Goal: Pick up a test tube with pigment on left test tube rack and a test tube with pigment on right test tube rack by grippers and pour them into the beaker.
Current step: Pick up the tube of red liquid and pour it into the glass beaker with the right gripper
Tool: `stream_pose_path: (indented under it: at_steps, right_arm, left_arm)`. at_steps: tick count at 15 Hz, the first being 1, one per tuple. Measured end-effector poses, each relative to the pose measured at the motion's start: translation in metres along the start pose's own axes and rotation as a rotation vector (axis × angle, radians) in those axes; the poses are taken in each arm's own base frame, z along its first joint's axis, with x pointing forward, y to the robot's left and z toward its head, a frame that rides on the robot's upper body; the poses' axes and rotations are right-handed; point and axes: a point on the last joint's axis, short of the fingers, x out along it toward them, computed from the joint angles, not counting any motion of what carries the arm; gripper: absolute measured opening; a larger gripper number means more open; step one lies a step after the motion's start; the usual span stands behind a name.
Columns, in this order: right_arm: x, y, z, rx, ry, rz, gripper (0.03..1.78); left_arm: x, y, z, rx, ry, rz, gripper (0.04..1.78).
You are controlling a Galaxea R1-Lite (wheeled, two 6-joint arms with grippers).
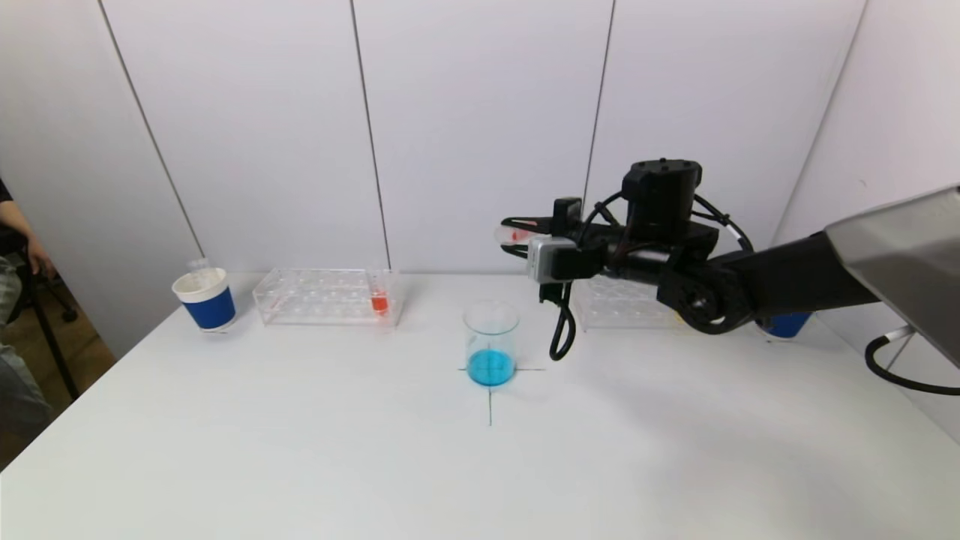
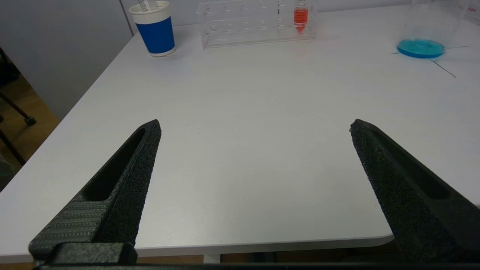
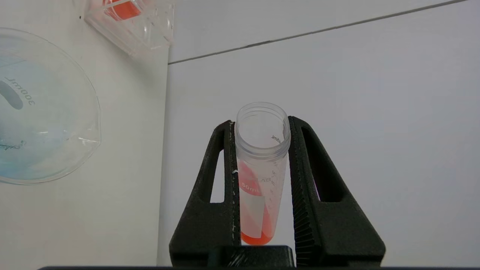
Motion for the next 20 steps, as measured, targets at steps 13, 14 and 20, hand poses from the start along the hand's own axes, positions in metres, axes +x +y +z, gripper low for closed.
stream_pose_path:
  at_steps: [13,14,20]
  right_arm:
    - [-0.004,0.038,0.009,-0.162,-0.017,0.019,0.45]
    - [-0.004,0.039,0.009,-0.17,-0.016,0.022,0.45]
    - [-0.004,0.041,0.008,-0.196,-0.008,0.03,0.45]
  left_arm:
    - [0.0,0.0,0.0,0.0,0.0,-0.001,1.76]
    - [0.0,0.0,0.0,0.0,0.0,0.0,1.76]
    - [0.0,0.0,0.0,0.0,0.0,0.0,1.76]
